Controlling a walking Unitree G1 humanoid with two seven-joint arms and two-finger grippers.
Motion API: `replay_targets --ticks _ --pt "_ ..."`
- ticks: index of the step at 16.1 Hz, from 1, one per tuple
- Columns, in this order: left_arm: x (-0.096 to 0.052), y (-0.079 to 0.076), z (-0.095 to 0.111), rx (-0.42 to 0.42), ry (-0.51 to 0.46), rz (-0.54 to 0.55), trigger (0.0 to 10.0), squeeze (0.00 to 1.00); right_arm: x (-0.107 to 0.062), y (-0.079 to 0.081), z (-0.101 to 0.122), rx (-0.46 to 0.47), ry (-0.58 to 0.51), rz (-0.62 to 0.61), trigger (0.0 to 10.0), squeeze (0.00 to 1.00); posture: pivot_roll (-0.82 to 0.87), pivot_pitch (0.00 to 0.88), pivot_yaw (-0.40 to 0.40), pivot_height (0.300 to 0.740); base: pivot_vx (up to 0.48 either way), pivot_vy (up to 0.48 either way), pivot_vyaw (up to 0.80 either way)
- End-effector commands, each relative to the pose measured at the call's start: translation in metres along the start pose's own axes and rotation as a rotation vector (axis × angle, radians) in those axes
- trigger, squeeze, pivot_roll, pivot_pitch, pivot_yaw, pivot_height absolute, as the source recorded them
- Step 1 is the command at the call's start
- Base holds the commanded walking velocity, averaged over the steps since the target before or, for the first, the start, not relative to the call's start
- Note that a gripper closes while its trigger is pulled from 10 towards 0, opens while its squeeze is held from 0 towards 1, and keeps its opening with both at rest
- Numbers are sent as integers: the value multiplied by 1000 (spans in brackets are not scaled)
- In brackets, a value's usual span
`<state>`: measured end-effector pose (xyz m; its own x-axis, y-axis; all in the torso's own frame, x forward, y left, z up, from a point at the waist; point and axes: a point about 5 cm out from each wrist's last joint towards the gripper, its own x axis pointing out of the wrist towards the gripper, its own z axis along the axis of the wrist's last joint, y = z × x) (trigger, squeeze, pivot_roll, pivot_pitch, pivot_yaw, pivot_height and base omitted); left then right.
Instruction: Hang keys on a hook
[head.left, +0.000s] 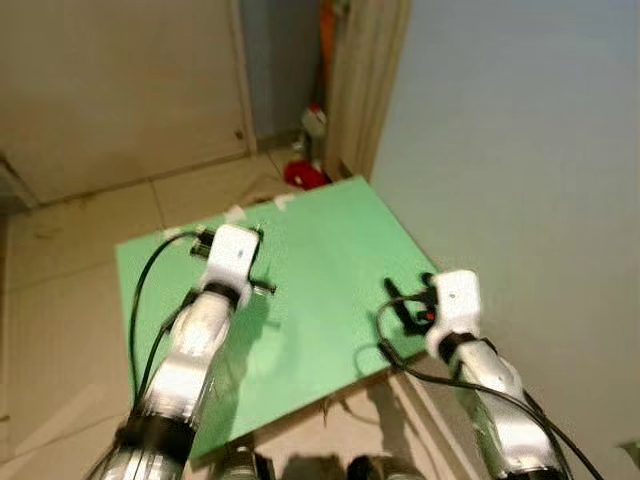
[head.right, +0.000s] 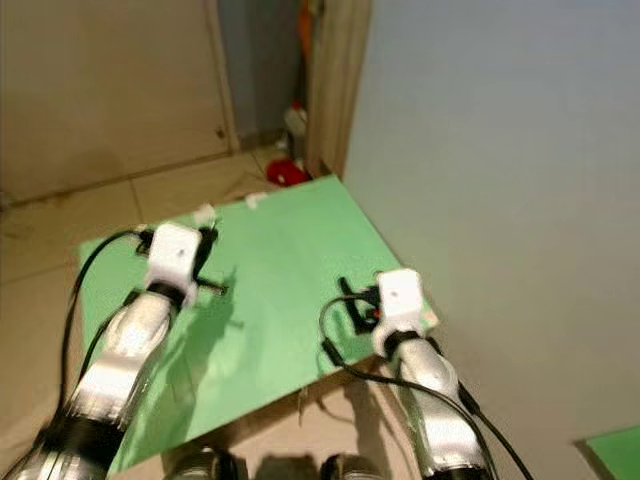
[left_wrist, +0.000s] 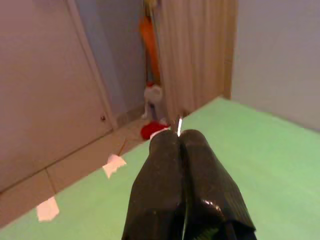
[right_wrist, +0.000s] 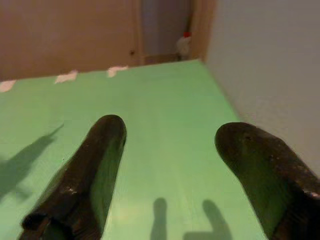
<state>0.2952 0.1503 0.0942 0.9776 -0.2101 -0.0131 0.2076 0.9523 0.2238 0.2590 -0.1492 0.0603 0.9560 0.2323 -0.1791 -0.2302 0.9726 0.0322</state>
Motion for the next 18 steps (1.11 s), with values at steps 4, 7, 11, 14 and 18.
replay_targets --ticks 4,7,11,14,18 --pt "-48 -7 -2 21 -22 -80 0 0 -41 -28 11 152 -118 -169 10000 0 -91 7 -36 740 0 0 0" --pt "-68 -11 -4 1 8 -90 10000 0 -82 -29 -14 147 -37 -227 10000 0 -113 0 -21 740 0 0 0" --pt "-36 -23 -6 -65 71 -136 10000 0 -65 -26 -9 116 -43 -223 10000 0 -158 0 11 740 0 0 0" --pt "-28 -24 -2 -44 65 -142 10000 0 -62 -30 -8 110 -46 -242 10000 0 -170 0 26 740 0 0 0" --pt "-20 -24 0 -53 72 -144 10000 0 -55 -31 -12 113 -32 -243 10000 0 -169 0 39 740 0 0 0"
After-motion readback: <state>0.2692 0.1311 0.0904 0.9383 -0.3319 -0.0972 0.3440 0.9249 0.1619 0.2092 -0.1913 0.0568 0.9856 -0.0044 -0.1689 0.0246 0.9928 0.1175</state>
